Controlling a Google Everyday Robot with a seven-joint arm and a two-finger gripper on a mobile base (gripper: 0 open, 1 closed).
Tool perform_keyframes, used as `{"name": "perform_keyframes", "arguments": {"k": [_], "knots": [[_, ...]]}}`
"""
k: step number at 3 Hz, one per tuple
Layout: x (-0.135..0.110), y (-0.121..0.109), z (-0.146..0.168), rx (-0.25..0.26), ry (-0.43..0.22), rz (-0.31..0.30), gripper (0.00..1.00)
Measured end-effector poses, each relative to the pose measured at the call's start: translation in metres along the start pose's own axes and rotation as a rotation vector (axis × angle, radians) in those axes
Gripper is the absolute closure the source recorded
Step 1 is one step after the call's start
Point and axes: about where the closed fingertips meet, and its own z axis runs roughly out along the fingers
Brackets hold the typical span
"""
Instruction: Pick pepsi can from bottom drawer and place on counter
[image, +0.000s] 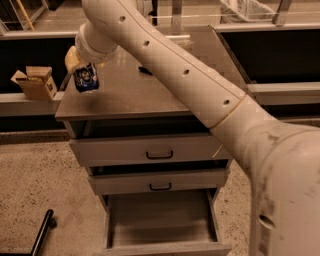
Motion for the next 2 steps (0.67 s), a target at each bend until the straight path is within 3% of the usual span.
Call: {"name": "perform_keyframes", "arguments": {"k": [1,2], "knots": [[0.033,0.047,0.015,-0.076,-0.028,0.183,0.76],[0.035,0.074,0.022,-0.114,-0.065,0.287,0.53]]}}
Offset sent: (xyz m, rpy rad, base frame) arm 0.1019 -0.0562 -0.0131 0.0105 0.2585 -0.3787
